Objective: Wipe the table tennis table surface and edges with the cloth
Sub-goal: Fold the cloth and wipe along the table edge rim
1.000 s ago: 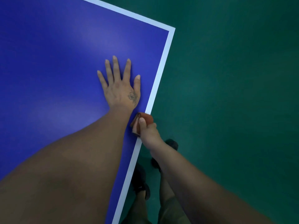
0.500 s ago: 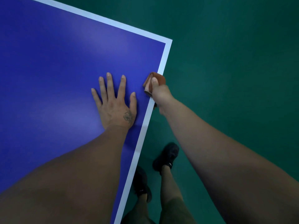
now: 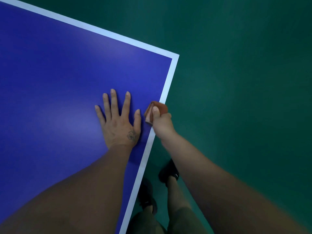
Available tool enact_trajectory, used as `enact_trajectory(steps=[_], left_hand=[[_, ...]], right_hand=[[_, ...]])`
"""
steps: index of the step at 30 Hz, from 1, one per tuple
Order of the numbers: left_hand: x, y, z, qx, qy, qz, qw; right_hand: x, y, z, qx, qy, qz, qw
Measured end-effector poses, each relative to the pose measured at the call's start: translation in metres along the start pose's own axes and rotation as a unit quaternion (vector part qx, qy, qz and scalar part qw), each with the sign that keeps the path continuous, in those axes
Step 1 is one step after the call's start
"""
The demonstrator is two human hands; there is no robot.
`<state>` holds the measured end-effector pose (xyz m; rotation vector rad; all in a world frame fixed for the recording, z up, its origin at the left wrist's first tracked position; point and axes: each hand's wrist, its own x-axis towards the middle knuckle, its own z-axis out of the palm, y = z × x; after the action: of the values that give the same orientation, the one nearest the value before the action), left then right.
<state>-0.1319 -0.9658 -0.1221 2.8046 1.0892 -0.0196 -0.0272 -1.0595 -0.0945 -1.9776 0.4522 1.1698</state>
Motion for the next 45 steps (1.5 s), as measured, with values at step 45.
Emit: enact_trajectory(steps=[45], left_hand=[[0.002, 0.001, -0.002, -0.019, 0.054, 0.001, 0.998]], right_hand=[[0.022, -0.015, -0.020, -0.041, -0.029, -0.033, 0.998]])
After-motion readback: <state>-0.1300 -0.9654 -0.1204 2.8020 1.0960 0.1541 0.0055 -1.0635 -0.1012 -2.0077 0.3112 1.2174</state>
